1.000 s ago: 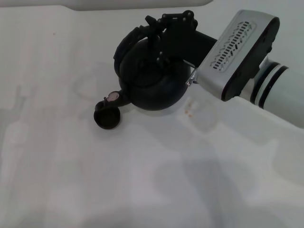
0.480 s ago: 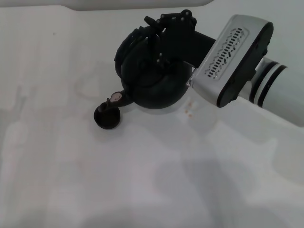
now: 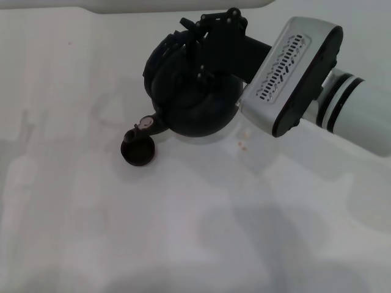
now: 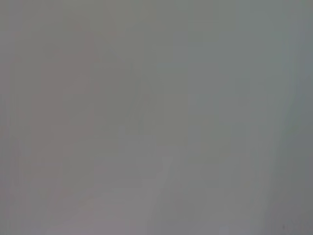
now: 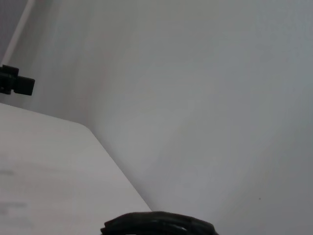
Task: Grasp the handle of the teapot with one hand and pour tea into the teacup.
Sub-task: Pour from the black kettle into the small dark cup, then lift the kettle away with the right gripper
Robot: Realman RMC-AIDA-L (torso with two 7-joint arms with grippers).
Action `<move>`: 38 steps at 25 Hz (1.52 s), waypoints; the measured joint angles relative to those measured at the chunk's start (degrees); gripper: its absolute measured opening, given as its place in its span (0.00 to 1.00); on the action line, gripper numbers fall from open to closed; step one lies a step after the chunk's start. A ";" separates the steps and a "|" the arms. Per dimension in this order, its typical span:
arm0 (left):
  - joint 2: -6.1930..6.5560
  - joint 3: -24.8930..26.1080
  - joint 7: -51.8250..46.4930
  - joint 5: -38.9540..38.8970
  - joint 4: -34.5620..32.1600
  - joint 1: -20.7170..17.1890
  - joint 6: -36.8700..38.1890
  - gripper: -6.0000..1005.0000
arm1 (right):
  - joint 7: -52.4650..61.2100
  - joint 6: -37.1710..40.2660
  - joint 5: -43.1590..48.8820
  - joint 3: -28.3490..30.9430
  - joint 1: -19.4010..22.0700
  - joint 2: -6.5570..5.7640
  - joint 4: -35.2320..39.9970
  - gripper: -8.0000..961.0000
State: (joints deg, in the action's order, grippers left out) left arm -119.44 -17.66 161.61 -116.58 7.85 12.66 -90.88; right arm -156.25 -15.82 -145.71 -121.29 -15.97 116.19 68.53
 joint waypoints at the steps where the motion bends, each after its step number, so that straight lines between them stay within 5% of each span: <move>1: 0.00 0.00 0.00 0.01 0.00 0.00 0.00 0.87 | -0.17 0.00 -0.01 0.00 -0.12 0.00 -0.02 0.16; 38: 0.00 0.00 0.02 0.04 0.41 0.63 0.00 0.87 | -10.66 0.84 -0.09 -0.53 -3.25 0.00 -1.16 0.13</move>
State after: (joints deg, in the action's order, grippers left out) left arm -119.45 -17.66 161.63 -116.54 8.26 13.29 -90.88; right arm -166.91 -14.98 -145.81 -121.81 -19.23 116.19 67.37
